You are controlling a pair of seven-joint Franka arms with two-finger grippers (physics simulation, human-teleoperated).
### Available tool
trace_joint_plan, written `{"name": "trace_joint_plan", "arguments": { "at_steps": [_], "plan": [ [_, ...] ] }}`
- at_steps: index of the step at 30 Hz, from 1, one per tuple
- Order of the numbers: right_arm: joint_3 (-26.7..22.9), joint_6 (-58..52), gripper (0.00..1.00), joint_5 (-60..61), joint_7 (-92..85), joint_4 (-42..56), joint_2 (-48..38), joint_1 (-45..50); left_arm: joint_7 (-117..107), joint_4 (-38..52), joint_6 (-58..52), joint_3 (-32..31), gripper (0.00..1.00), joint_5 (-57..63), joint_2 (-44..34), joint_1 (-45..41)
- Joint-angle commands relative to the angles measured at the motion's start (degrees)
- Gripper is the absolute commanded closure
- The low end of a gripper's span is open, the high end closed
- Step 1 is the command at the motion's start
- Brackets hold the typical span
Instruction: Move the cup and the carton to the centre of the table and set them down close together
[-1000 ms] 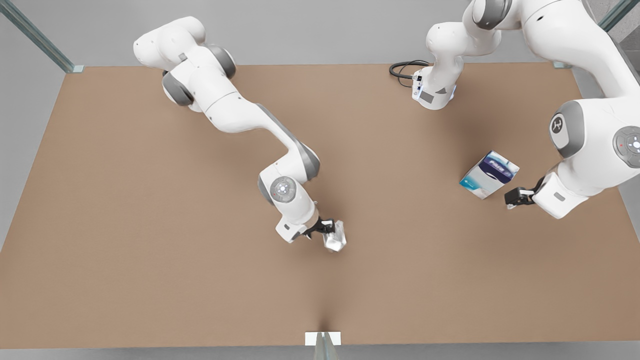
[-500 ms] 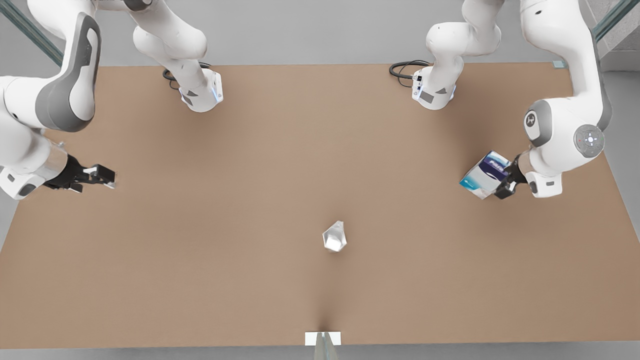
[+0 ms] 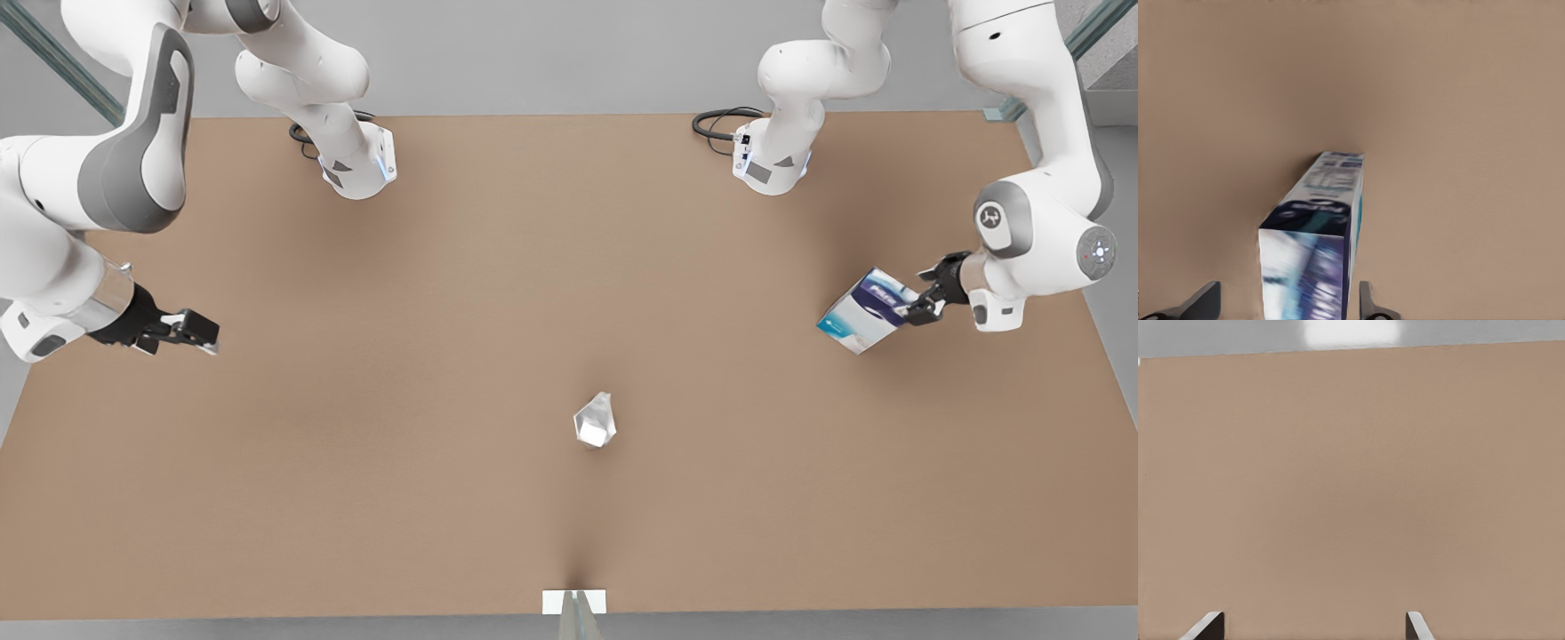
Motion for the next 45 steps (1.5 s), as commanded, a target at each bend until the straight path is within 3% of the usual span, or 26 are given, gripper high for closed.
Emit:
{"name": "trace_joint_plan", "arguments": {
  "at_steps": [1,19,21,22,24,29,32,36,38,42,45],
  "plan": [
    [0.01,-0.12,0.00,0.08,0.00,0.16,-0.01,-0.12,0.00,0.00,0.00,0.00,0.00,0.13,0.06,-2.19],
    [-0.70,-0.48,0.00,-0.89,0.00,0.77,-0.19,-0.56,0.00,-1.76,4.75,-0.09,0.00,-1.63,5.15,-1.22],
    [-0.69,-0.65,0.00,-0.89,0.00,0.95,-0.28,-0.30,0.00,-1.67,5.10,-0.09,0.36,-1.63,5.94,-1.31],
    [-0.70,-0.83,0.00,-0.89,0.00,0.95,-0.36,-0.47,0.00,-1.67,5.10,-0.17,0.44,-1.63,5.94,-1.31],
    [-0.61,-0.83,0.00,-0.80,0.00,1.04,-0.45,-0.30,0.00,-1.67,5.10,-0.61,0.51,-1.63,5.94,-1.31],
    [-0.61,-0.74,0.00,-0.89,-0.09,1.04,-0.54,-0.21,-0.26,-1.23,4.31,-1.75,0.51,-1.63,5.24,-1.66],
    [-0.61,-0.65,0.00,-0.89,-0.09,1.04,-0.54,-0.12,-5.18,3.25,-2.28,-7.73,0.49,-1.63,3.93,-2.10],
    [-0.61,-0.57,0.00,-0.98,-0.09,0.95,-0.45,-0.12,-21.53,8.70,-5.62,-28.47,0.49,-3.91,3.75,-2.10],
    [-0.61,-0.57,0.00,-0.98,-0.09,0.95,-0.45,-0.12,-24.16,11.86,-5.09,-35.41,0.49,-7.16,5.24,-2.19],
    [-0.52,-0.57,0.00,-0.89,0.00,1.04,-0.54,-0.12,-37.35,30.32,-4.31,-37.61,0.48,-7.34,19.30,-12.99],
    [-0.61,-0.48,0.00,-1.07,-0.09,0.95,-0.36,-0.21,-43.77,34.45,0.00,-37.61,0.48,-7.34,23.87,-18.80]
  ]
}}
